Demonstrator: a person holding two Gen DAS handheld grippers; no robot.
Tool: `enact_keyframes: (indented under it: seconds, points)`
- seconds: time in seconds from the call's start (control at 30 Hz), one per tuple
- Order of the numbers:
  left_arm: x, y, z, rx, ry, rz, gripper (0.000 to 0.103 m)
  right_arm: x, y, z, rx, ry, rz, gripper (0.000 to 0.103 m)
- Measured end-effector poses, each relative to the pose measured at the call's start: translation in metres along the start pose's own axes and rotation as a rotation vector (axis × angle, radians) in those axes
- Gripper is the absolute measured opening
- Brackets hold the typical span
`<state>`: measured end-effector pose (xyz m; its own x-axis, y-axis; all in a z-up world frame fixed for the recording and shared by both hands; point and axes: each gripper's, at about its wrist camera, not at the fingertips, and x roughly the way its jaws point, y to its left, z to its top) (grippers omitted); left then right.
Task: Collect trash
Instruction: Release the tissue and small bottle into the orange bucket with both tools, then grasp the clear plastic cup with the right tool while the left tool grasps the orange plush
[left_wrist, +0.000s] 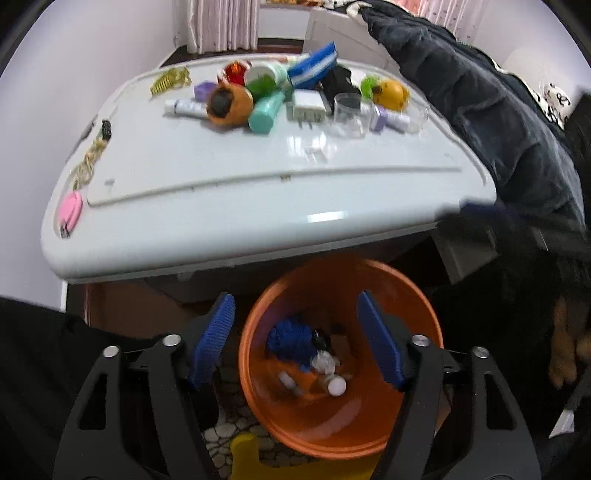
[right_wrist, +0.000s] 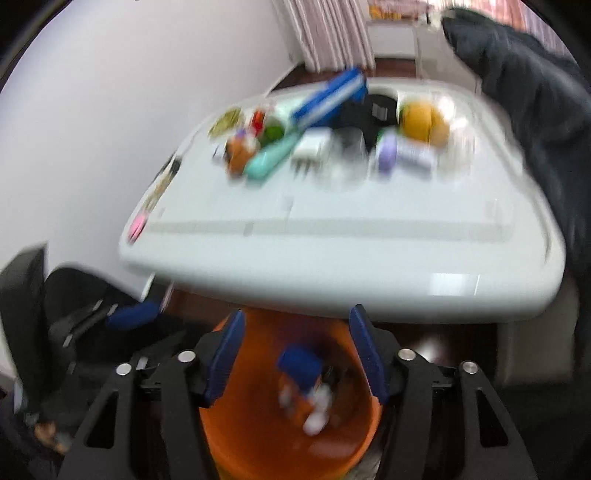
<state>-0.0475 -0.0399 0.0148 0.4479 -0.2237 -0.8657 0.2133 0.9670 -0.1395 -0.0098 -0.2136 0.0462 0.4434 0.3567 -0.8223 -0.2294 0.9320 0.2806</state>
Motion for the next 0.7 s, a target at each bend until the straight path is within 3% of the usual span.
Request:
enact_keyframes:
  seconds: [0.17, 0.37, 0.47, 0.57, 0.7]
  points:
    - [0.006, 0.012, 0.020, -0.053, -0.035, 0.018, 0.072, 0.035, -0.011, 0.065, -0.017, -0.073, -0.096, 0.063]
    - [0.019, 0.019, 0.023, -0.063, -0.033, 0.027, 0.072, 0.082, -0.011, 0.107, -0.059, -0.082, -0.161, 0.062]
    - [0.025, 0.020, 0.020, -0.056, -0.019, 0.021, 0.072, 0.112, -0.013, 0.116, -0.072, -0.040, -0.203, 0.062]
    - [0.026, 0.021, 0.018, -0.057, -0.018, 0.013, 0.072, 0.132, -0.019, 0.113, -0.070, -0.024, -0.213, 0.050]
    - [0.021, 0.021, 0.018, -0.054, -0.036, 0.014, 0.072, 0.114, -0.022, 0.108, -0.042, -0.065, -0.201, 0.046]
